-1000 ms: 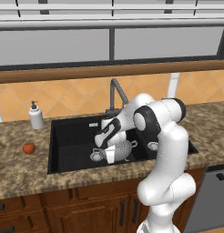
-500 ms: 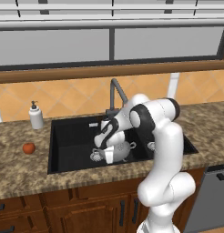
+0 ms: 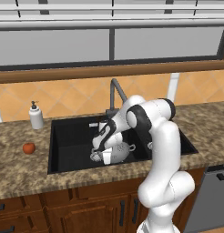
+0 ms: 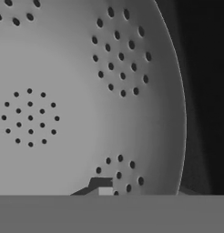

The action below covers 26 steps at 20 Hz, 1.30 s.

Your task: Put the colander in the sink, put the orange in the colander, and turn on the sink faucet and pour water over the colander.

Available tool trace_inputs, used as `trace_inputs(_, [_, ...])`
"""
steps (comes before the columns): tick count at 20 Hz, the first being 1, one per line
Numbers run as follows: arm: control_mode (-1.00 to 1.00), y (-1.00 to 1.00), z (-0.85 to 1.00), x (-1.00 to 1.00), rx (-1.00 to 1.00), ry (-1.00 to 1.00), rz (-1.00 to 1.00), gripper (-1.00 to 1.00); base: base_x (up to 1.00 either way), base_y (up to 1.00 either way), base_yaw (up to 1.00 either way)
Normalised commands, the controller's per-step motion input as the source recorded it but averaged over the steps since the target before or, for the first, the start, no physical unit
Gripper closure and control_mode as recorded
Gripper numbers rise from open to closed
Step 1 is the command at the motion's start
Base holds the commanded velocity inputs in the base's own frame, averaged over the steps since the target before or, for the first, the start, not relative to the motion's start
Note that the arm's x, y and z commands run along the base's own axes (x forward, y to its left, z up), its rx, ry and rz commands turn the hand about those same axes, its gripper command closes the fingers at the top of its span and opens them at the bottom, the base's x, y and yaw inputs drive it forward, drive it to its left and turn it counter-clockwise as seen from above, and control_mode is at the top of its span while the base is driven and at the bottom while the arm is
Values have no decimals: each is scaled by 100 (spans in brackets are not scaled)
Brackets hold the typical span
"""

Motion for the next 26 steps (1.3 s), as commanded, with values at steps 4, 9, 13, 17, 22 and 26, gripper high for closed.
trace_inputs(4, [-100, -1, -37, 0, -4, 0, -9, 100, 0, 0, 0])
trace_inputs(9, [-100, -15, -30, -3, -1, 0, -8, 100, 0, 0, 0])
trace_inputs(13, [-100, -12, -20, -21, 0, 0, -10, 100, 0, 0, 0])
trace_inputs(17, [-100, -10, -19, -3, 0, 0, -11, -100, 0, 0, 0])
trace_inputs(22, [-100, -5, -7, -5, 0, 0, -9, -100, 0, 0, 0])
trace_inputs(26, [-100, 12, 23, 0, 0, 0, -3, -100, 0, 0, 0])
